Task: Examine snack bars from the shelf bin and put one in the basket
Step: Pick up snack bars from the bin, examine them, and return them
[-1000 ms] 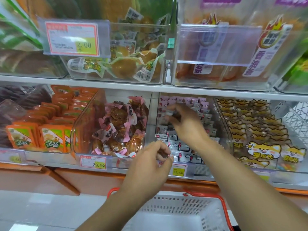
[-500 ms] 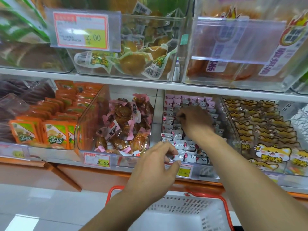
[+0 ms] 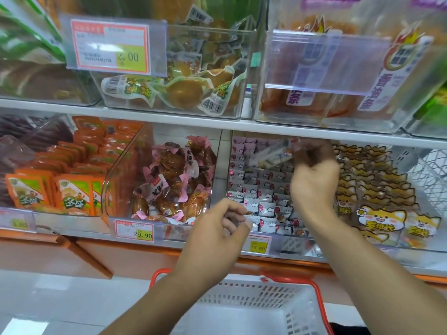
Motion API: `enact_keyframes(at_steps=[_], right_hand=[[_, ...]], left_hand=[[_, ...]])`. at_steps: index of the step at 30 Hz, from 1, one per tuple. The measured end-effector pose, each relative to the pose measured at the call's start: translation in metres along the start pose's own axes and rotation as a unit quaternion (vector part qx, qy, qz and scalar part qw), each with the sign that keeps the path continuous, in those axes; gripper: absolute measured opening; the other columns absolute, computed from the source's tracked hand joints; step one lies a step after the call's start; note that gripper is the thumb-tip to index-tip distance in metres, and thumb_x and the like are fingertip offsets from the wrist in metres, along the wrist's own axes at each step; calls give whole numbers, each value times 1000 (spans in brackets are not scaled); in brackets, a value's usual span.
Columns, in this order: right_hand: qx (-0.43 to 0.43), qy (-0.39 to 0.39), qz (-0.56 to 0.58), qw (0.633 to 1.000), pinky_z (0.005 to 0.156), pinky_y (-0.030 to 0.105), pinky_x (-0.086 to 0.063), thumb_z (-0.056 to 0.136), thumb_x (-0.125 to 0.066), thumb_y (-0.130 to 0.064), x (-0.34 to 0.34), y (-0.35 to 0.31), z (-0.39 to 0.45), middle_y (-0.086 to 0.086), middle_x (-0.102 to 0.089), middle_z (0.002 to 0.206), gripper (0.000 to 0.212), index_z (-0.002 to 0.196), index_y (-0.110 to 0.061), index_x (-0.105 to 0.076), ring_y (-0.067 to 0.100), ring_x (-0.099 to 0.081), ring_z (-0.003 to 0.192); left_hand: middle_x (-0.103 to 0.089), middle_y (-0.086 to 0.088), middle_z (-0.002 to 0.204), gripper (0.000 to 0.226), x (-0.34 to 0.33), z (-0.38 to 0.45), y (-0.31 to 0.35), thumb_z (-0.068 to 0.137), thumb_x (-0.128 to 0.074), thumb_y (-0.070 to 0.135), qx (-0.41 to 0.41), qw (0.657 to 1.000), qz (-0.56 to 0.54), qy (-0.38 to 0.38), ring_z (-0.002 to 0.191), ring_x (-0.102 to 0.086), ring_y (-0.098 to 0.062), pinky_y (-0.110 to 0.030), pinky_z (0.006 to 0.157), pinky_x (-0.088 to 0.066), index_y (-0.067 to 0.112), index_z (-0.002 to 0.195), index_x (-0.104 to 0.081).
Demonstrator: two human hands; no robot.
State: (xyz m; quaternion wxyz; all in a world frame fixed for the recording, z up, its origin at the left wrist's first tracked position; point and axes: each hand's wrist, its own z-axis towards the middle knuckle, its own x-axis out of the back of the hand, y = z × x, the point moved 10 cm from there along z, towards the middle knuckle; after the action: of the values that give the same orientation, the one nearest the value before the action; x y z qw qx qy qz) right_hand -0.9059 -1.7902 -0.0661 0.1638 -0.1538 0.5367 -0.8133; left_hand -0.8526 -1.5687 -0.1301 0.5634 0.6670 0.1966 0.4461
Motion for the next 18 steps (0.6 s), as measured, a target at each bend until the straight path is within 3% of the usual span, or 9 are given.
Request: enact_keyframes(at_steps=[2,4,6,11,15,18], right_hand=[[-24,-4,28,999,78,26,-52,100,-62,-24,8,1,-12,-10,-70,88,14,90,-33,-60,6,-67,85],[-70,-22,67,995,81,35,-55,100,-61,-21,15,7,-27,-7,-73,91,11,93,-29,-62,9,-68,84],[-139,-52,133,980,73,30,-55,100,-60,-18,14,17,-42,-9,-75,86,8,96,-23,-65,3,-68,76],[-289,-124,240,919,71,21,-58,92,-67,-12,-1,31,-68,7,-78,98,7,90,-11,-73,15,-75,86],[-321,-168,266,893,74,22,-59,83,-73,-16,-5,31,-74,12,-77,105,8,80,-12,-79,21,-75,95],[-326,-186,267,888,76,22,-59,89,-69,-15,-4,31,-76,12,-77,106,12,84,-11,-80,19,-75,97]], left_hand=[[-68,12,84,10,3,0,-1,95,-65,31,21,997,-73,14,70,-63,-4,-23,64,-54,38,100,-60],[-71,4,83,12,8,1,-3,96,-65,30,45,989,-137,34,72,-69,-14,-33,63,-57,35,106,-61],[-72,-2,87,16,12,1,-4,96,-64,31,60,982,-171,48,72,-71,-15,-27,60,-55,31,112,-62],[-77,-2,86,16,17,2,-6,97,-60,28,83,968,-230,65,65,-66,-11,-19,54,-53,20,106,-70],[-77,-5,86,19,25,5,-11,96,-59,27,92,959,-256,84,65,-69,-12,-19,55,-54,13,102,-70],[-77,-4,88,16,27,5,-17,97,-60,27,107,955,-259,95,73,-74,-19,-20,60,-57,17,99,-72]])
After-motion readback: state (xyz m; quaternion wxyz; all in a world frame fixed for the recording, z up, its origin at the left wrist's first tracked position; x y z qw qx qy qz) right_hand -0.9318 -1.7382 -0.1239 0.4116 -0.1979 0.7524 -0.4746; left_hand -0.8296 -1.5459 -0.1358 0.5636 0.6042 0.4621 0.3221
